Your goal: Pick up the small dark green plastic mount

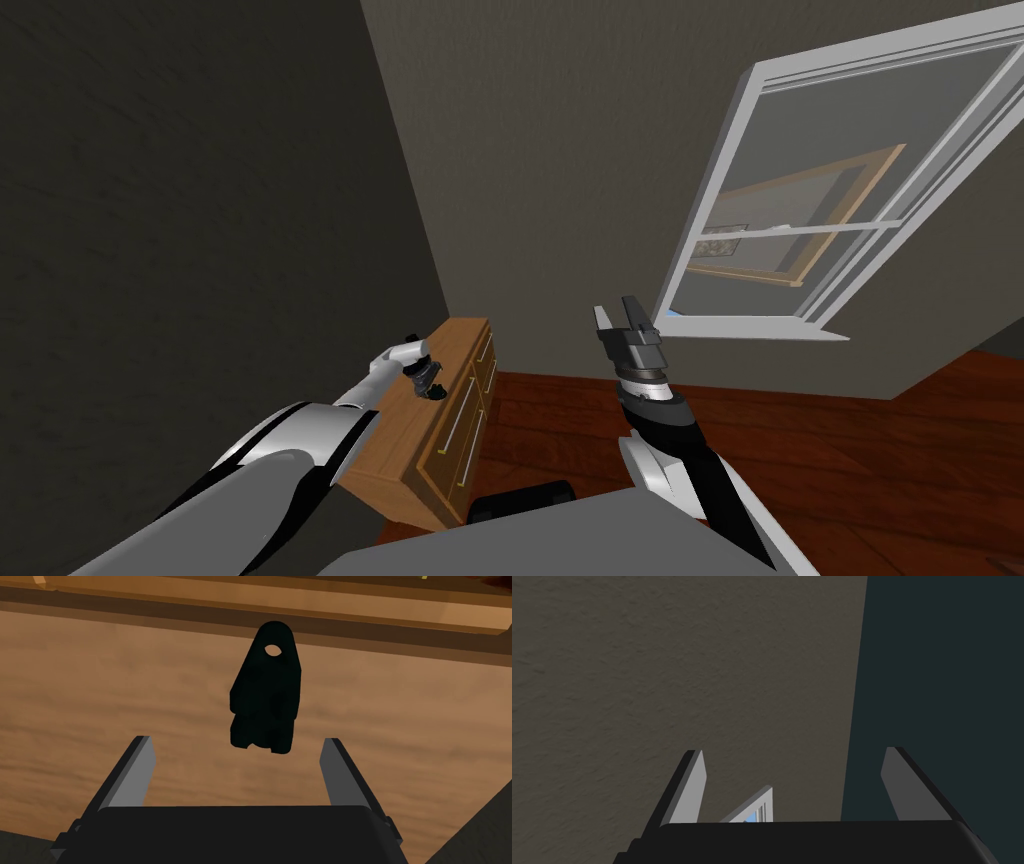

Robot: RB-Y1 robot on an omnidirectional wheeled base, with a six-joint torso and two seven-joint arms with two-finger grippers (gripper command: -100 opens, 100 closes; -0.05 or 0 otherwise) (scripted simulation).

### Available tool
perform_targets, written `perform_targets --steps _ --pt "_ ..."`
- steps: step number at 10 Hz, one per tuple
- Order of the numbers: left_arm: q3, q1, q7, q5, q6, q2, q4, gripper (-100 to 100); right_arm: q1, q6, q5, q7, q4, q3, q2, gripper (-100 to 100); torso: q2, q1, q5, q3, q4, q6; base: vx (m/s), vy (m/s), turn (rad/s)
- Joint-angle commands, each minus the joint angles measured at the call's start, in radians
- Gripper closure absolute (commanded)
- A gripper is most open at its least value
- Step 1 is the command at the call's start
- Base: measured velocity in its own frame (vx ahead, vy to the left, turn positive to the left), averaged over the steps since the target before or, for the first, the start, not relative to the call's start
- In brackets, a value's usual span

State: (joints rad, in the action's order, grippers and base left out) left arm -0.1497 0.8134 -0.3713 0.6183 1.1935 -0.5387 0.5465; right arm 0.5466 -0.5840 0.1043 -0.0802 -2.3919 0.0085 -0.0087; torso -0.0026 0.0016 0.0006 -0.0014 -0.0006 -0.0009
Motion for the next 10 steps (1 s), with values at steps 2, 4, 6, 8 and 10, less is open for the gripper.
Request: perform_targets --steps 2,4,6,8,10 --pt "-0.01 0.003 0.0 0.025 0.04 -0.009 -0.032 -100 0.0 0.0 0.0 0.0 0.0 0.0 0.0 0 0.0 0.0 0.0 0.0 0.0 0.0 0.041 0.016 -0.037" --pt "-0.017 0.002 -0.003 0.043 0.062 -0.014 -0.06 -100 0.0 0.0 0.0 0.0 0.0 0.0 0.0 0 0.001 -0.001 0.0 0.0 0.0 0.0 0.02 0.005 -0.023" --pt "-0.023 0.0 -0.004 0.058 0.079 -0.018 -0.08 -100 0.0 0.0 0.0 0.0 0.0 0.0 0.0 0 -0.001 -0.001 0.0 0.0 0.0 0.001 0.045 0.011 -0.062" --pt "-0.03 -0.002 -0.007 0.077 0.1 -0.02 -0.105 -100 0.0 0.0 0.0 0.0 0.0 0.0 0.0 0 0.001 -0.001 0.0 0.0 0.0 0.0 0.036 0.001 -0.03" --pt "-0.028 -0.004 0.001 0.069 0.098 -0.02 -0.082 0 0.0 0.0 0.0 0.0 0.0 0.0 0.0 0 0.0 -0.002 0.0 0.0 0.0 0.0 0.015 0.0 -0.008"
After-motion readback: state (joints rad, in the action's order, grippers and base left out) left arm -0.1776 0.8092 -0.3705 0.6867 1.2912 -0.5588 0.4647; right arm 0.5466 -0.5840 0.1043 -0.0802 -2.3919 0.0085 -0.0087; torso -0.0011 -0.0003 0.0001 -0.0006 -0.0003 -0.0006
